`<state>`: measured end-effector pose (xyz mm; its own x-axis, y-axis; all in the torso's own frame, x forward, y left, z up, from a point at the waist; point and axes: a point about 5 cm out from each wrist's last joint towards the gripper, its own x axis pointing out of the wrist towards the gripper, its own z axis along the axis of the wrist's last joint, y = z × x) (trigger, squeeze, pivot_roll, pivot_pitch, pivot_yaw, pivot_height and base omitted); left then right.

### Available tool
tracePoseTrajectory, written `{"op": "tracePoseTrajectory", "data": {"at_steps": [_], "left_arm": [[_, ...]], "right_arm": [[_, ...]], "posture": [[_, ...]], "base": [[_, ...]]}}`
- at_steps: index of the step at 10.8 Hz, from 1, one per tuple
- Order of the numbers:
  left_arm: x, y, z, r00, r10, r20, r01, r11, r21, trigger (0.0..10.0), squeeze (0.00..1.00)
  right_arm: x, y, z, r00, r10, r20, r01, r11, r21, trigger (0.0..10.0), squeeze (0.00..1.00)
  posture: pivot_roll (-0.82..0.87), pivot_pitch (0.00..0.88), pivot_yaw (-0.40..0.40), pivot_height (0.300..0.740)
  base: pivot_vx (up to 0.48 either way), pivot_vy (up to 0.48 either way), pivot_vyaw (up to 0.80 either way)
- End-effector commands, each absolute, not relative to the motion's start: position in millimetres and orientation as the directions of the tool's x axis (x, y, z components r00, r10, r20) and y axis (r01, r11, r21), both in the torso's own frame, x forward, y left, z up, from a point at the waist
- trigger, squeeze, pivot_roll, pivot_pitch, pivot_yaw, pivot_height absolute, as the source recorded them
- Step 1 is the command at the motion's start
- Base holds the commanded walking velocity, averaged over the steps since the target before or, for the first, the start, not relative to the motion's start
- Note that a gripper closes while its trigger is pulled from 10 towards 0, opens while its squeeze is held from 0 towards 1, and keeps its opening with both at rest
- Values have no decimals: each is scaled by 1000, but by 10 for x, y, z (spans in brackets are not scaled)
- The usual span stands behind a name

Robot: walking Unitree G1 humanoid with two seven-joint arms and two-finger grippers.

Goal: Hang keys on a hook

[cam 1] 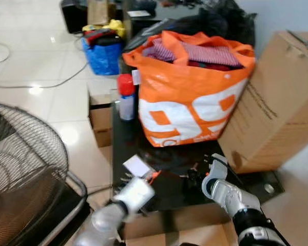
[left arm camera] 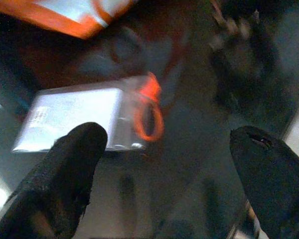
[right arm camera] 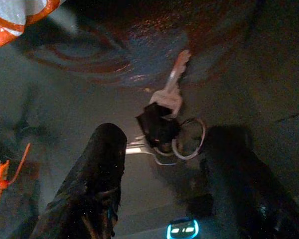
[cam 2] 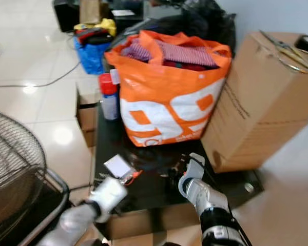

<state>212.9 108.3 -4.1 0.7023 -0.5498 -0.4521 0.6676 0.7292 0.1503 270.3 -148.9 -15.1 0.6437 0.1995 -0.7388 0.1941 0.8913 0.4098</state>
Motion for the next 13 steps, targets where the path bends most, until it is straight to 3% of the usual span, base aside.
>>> {"op": "tracePoseTrajectory", "data": {"at_steps": [1,3,5,7,8,9,11,12,13], "left_arm": [[2166,1053,108,706,-593,-386,675,729,114,10000,537],[2109,1188,254,682,-640,-355,709,698,104,10000,537],[2148,1069,107,705,-588,-397,672,733,108,10000,545],[2145,677,-125,684,-575,-449,663,746,57,10000,533],[2023,485,-117,642,-626,-443,704,710,17,10000,533],[2023,900,487,635,-687,-354,747,663,53,10000,533],[2003,1606,807,639,-682,-356,760,632,153,10000,533],[2008,1895,907,650,-663,-370,752,630,194,10000,537],[2000,2098,1001,661,-633,-403,742,634,220,10000,541]], "right_arm": [[2722,-1522,-151,650,193,-735,231,872,433,0,0],[2744,-1526,-156,649,193,-736,254,857,449,0,0],[2773,-1477,-164,642,210,-738,238,860,452,0,0],[2790,-1489,-156,642,207,-738,239,860,450,0,0],[2789,-1503,-160,641,205,-739,241,861,448,0,0],[2788,-1527,-165,640,202,-741,246,861,446,0,0],[2786,-1565,-168,642,195,-742,251,861,443,0,0],[2787,-1574,-167,643,194,-741,244,865,438,6157,0],[2799,-1566,-151,652,205,-730,222,869,442,10000,0]], "posture": [[69,21,-82,740],[95,14,-95,740],[111,19,-109,740],[103,21,-116,740],[96,22,-118,740],[90,20,-118,740],[86,15,-115,740],[87,9,-113,740],[85,0,-104,740]], "base": [[0,0,0],[0,0,0],[0,0,0],[0,0,0],[0,0,0],[0,0,0],[0,0,0],[0,0,0],[0,0,0]]}}
